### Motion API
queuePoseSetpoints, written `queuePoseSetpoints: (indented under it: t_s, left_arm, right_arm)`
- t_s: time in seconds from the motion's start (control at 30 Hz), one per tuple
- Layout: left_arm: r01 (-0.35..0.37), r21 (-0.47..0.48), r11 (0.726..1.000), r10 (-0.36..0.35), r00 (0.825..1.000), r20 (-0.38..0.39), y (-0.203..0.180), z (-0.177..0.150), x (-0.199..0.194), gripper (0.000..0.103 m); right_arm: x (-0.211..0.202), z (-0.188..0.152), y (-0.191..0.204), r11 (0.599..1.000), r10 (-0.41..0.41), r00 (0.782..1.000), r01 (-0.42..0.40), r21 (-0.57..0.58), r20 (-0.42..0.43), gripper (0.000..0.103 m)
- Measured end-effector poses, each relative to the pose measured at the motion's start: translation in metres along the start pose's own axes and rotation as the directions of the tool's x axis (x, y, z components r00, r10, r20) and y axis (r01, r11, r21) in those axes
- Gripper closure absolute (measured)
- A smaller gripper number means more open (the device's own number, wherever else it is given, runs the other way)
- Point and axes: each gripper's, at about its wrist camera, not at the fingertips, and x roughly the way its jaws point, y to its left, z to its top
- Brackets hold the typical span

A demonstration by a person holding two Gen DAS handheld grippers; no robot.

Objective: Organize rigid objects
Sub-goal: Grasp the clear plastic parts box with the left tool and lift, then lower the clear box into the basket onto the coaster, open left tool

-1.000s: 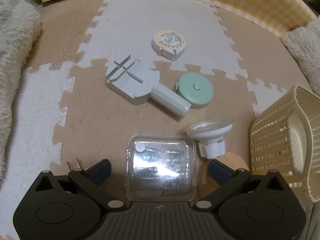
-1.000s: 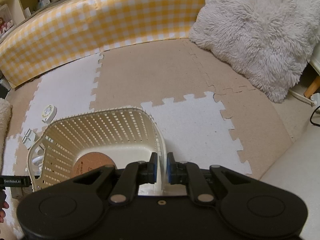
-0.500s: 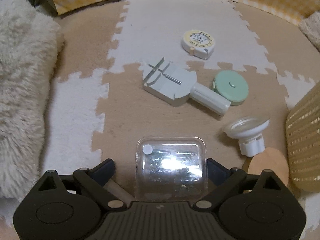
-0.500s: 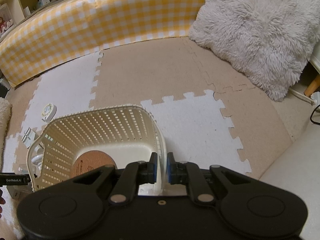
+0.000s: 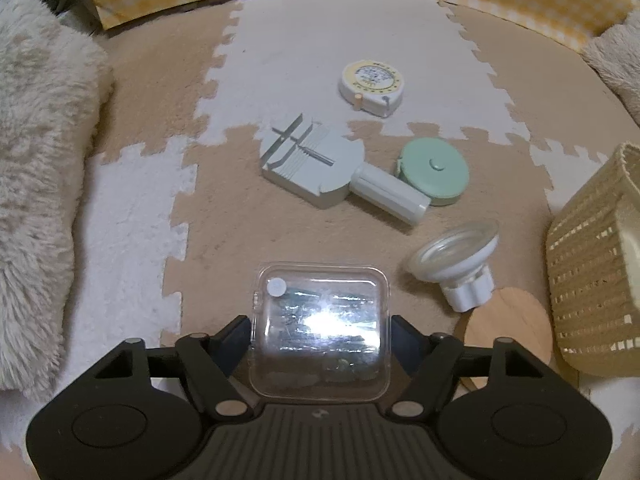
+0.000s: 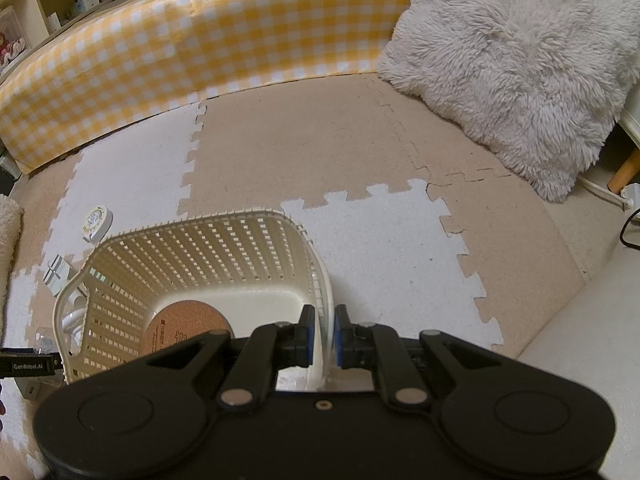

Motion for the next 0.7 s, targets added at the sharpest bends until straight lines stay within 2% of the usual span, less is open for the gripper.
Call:
queuePoseSetpoints:
  t_s: [0.33, 0.57, 0.7]
  left_arm:
    - [0.064, -0.131, 0.989, -0.065, 0.998, 0.004, 0.018, -0.002, -0.012, 0.028]
    - [0.115, -0.175, 0.978, -0.103, 0.992, 0.074, 0.022, 0.001, -0.036, 0.028]
    - [0.191, -0.173, 0.966, -0.166, 0.975, 0.146, 0.019, 0.007, -0.06, 0.028]
  right_arm:
    - [-0.001, 0.0, -0.002, 1.0, 0.006, 1.0, -0.006, 0.007, -0.006, 0.096]
    - [-0.001, 0.001, -0.002, 1.0, 0.009, 1.0, -0.009, 0.008, -0.009, 0.096]
    - [-0.001, 0.0, -0.001, 1.0, 0.007, 1.0, -0.007, 0.006, -0.009, 0.096]
